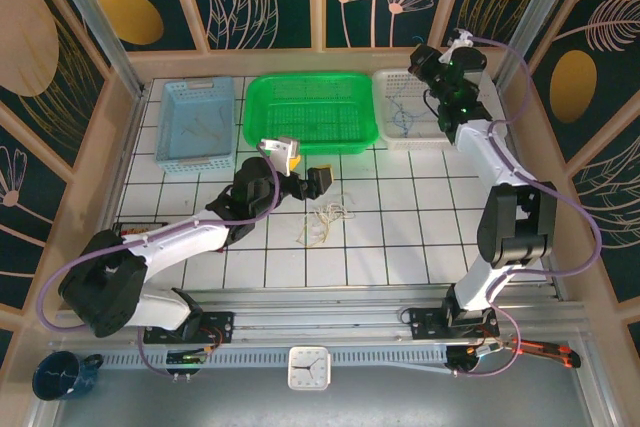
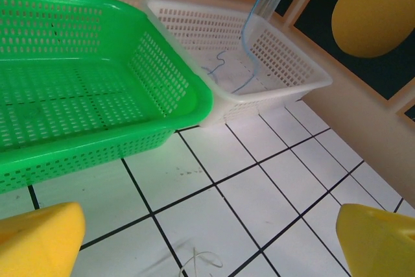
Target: Untangle the cables
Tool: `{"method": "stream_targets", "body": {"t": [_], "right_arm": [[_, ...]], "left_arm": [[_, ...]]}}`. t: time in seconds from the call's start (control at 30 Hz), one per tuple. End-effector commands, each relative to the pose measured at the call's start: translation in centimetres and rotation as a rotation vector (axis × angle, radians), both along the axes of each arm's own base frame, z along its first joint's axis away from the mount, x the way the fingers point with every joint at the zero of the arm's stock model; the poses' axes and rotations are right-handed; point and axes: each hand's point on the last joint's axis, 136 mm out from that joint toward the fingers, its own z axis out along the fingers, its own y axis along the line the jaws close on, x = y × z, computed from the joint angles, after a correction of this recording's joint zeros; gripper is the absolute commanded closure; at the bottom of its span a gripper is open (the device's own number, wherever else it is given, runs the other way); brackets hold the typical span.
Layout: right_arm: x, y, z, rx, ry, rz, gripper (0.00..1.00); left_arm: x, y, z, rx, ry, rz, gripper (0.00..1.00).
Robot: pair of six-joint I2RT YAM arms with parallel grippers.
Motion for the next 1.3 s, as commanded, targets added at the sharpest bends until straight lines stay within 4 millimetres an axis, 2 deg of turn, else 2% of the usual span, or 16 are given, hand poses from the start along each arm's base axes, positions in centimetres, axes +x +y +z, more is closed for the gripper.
{"method": "stream_targets", "body": {"t": [0.0, 0.13, 0.23, 0.43, 0.6, 0.7, 0.73, 0.83, 0.93, 1.07, 1.27], "right_arm": [[1.0, -0.9, 1.8, -0.028, -0.083, -0.046, 1.0], [2.8, -1.7, 0.3, -0.056, -0.046, -0.099, 1.0], [4.3, -3.5, -1.7, -0.063, 0.0, -0.173, 1.0], [5.8, -8.5, -6.9, -0.091, 0.122, -0.364, 1.0], [6.5, -11.3, -11.7, -0.117, 0.249, -0.409, 1.0], [6.6, -12.3, -13.5, -0.117, 0.321, -0.4, 0.63], [6.4, -12.5, -13.6, -0.107, 0.333, -0.397, 0.52], [5.8, -12.5, -12.4, -0.08, 0.306, -0.377, 0.41], [5.0, -12.2, -10.8, -0.067, 0.271, -0.367, 0.39], [3.7, -10.6, -9.1, -0.016, 0.24, -0.289, 0.39], [0.7, -6.6, -6.7, 0.033, 0.185, -0.161, 0.39]], "left_arm": [[-0.1, 0.4, 1.2, -0.044, -0.017, 0.005, 0.01], [-0.1, 0.5, 1.1, -0.051, -0.01, 0.012, 0.01], [-0.2, 0.6, 1.1, -0.052, -0.009, 0.015, 0.01], [-0.3, 0.7, 0.9, -0.05, -0.005, 0.018, 0.01], [-0.3, 0.6, 1.0, -0.058, -0.002, 0.015, 0.01], [-0.3, 0.5, 1.1, -0.065, 0.003, 0.009, 0.01], [-0.3, 0.4, 1.1, -0.069, 0.006, 0.008, 0.01], [-0.4, 0.3, 1.3, -0.079, 0.009, 0.0, 0.01], [-0.5, 0.3, 1.3, -0.085, 0.014, 0.001, 0.01], [-0.5, 0.5, 1.5, -0.091, 0.013, 0.005, 0.01], [-0.7, 1.0, 1.1, -0.09, 0.029, 0.027, 0.01]]}}
